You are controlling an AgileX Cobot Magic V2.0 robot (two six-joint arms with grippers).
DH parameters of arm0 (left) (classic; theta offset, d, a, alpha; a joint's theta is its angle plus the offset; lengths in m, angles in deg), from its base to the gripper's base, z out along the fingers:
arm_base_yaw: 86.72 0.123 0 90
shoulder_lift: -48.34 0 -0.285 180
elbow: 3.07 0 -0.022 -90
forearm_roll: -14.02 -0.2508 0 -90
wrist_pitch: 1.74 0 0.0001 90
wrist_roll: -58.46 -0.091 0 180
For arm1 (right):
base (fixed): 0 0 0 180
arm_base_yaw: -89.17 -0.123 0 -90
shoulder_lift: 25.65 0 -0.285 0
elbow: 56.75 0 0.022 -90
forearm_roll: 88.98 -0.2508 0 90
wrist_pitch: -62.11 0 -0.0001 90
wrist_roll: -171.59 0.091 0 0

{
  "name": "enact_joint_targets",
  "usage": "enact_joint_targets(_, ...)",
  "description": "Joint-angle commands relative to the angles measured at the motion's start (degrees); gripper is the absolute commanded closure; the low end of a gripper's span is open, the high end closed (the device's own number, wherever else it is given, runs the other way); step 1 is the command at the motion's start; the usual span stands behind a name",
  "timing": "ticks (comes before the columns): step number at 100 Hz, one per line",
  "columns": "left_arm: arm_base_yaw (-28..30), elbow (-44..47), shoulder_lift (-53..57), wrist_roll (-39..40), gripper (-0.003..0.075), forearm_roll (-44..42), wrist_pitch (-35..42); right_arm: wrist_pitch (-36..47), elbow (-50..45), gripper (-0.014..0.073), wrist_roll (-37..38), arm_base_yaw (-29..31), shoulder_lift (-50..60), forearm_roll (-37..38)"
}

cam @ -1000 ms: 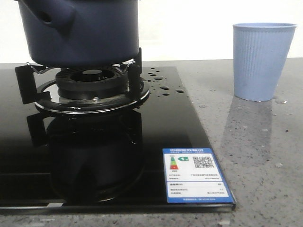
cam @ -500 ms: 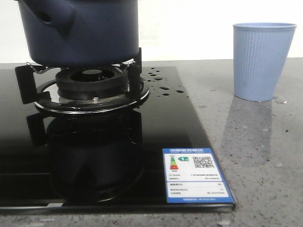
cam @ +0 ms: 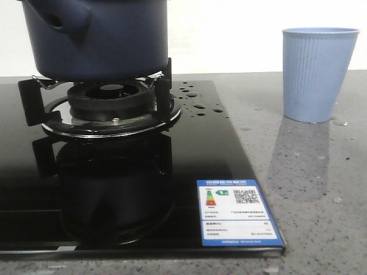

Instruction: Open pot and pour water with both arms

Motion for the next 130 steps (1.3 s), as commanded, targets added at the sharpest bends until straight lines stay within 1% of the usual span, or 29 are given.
enact_joint_targets(1,-0.2,2.2,1.6,0.7,0.0740,0.6,4.2,0.0,-0.9,0.0667,-5.9,0.3,0.9,-9.6)
enact_joint_targets(4,-0.2,2.2,1.6,0.7,0.0740,0.6,4.2,-1.4,-1.7,0.0667,-10.9,0.3,2.0,-14.4)
enact_joint_targets(5,-0.2,2.2,1.6,0.7,0.0739,0.6,4.2,-2.1,-2.1,0.0667,-13.7,0.3,2.2,-17.0)
enact_joint_targets(7,-0.2,2.2,1.6,0.7,0.0740,0.6,4.2,-3.2,-2.7,0.0667,-17.9,0.3,3.0,-19.6)
enact_joint_targets(12,-0.2,2.2,1.6,0.7,0.0739,0.6,4.2,-6.0,-4.1,0.0667,-26.3,0.9,4.9,-29.2)
enact_joint_targets(14,-0.2,2.2,1.6,0.7,0.0739,0.6,4.2,-6.7,-4.7,0.0667,-29.1,1.1,5.7,-31.3)
enact_joint_targets(15,-0.2,2.2,1.6,0.7,0.0740,0.6,4.2,-7.5,-5.2,0.0667,-30.8,1.6,6.2,-34.3)
enact_joint_targets(16,-0.2,2.2,1.6,0.7,0.0740,0.6,4.2,-7.5,-5.5,0.0667,-30.8,1.6,6.5,-34.3)
enact_joint_targets(19,-0.2,2.2,1.6,0.7,0.0740,0.6,4.2,-8.0,-6.6,0.0667,-34.4,2.7,7.5,-38.1)
enact_joint_targets(26,-0.1,2.2,1.6,0.7,0.0740,0.6,4.2,-6.7,-9.7,0.0667,-39.8,5.3,9.7,-42.6)
enact_joint_targets(29,-0.1,2.2,1.6,0.7,0.0740,0.6,4.2,-10.4,-9.4,0.0667,-42.1,6.4,10.4,-43.9)
enact_joint_targets(35,-0.1,2.2,1.6,0.7,0.0740,0.6,4.2,-12.1,-9.4,0.0667,-45.6,8.2,10.3,-45.0)
enact_joint_targets(45,-0.1,2.2,1.6,0.7,0.0740,0.6,4.2,-15.3,-9.4,0.0667,-46.2,10.3,10.3,-45.0)
enact_joint_targets(66,-0.1,2.2,1.6,0.7,0.0740,0.6,4.2,-24.6,-9.4,0.0667,-45.9,10.5,10.3,-45.2)
enact_joint_targets(130,-0.1,2.2,1.6,0.7,0.0740,0.6,4.2,-24.6,-9.4,0.0667,-45.9,10.5,10.3,-45.2)
